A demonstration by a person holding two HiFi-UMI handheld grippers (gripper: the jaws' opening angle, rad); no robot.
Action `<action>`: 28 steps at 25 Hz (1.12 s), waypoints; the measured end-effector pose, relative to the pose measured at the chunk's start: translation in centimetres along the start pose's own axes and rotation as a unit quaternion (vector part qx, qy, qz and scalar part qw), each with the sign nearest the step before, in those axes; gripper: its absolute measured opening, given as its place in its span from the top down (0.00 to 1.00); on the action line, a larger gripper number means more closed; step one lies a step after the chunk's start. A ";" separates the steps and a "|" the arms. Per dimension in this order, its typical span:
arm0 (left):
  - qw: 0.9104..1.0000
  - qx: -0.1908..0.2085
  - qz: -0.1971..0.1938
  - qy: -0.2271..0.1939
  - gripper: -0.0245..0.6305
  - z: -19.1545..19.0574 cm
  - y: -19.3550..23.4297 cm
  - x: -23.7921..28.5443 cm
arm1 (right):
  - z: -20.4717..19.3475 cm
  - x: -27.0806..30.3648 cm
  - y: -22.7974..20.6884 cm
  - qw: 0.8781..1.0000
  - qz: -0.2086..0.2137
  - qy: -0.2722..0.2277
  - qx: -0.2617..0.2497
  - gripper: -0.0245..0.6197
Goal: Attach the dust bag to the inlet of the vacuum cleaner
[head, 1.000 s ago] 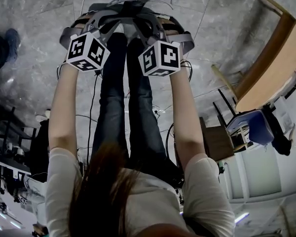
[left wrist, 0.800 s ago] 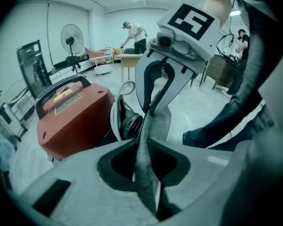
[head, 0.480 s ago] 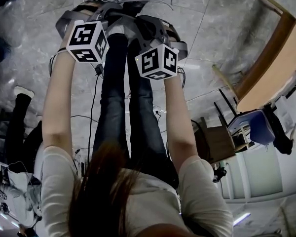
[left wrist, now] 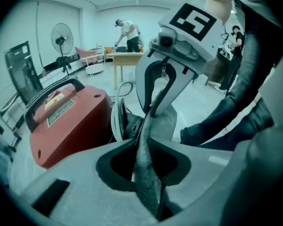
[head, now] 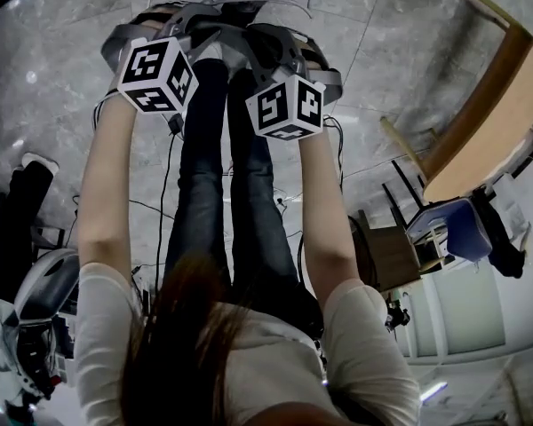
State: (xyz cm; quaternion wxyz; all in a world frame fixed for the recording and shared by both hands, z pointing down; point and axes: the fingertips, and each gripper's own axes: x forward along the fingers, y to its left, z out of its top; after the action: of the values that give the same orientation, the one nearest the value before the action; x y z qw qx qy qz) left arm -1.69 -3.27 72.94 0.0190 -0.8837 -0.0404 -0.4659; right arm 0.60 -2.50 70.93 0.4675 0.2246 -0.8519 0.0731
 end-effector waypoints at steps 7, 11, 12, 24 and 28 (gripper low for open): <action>0.999 0.027 -0.020 0.012 0.83 0.3 0.5 -0.1 | 0.0 -0.1 -0.2 1.000 -0.008 0.005 0.026 0.90; 0.998 -0.053 0.008 -0.024 0.84 0.1 0.3 0.2 | -0.1 0.2 -0.2 0.997 0.029 0.016 -0.067 0.90; 0.997 -0.066 0.013 -0.028 0.84 0.0 0.4 0.2 | -0.1 0.3 -0.2 0.996 0.034 0.017 -0.081 0.89; 0.999 -0.036 -0.009 -0.011 0.82 0.3 1.3 0.1 | 0.1 0.2 -0.7 0.999 -0.025 -0.001 0.043 0.90; 0.997 -0.071 0.014 -0.028 0.83 0.3 0.9 0.0 | 0.0 0.2 -0.6 0.999 0.008 0.013 -0.037 0.89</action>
State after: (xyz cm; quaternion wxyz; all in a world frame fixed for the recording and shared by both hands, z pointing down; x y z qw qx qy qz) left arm -1.35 -4.15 72.70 -0.0381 -0.8959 0.0047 -0.4425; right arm 0.78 -3.13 71.04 0.4856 0.1994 -0.8498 0.0480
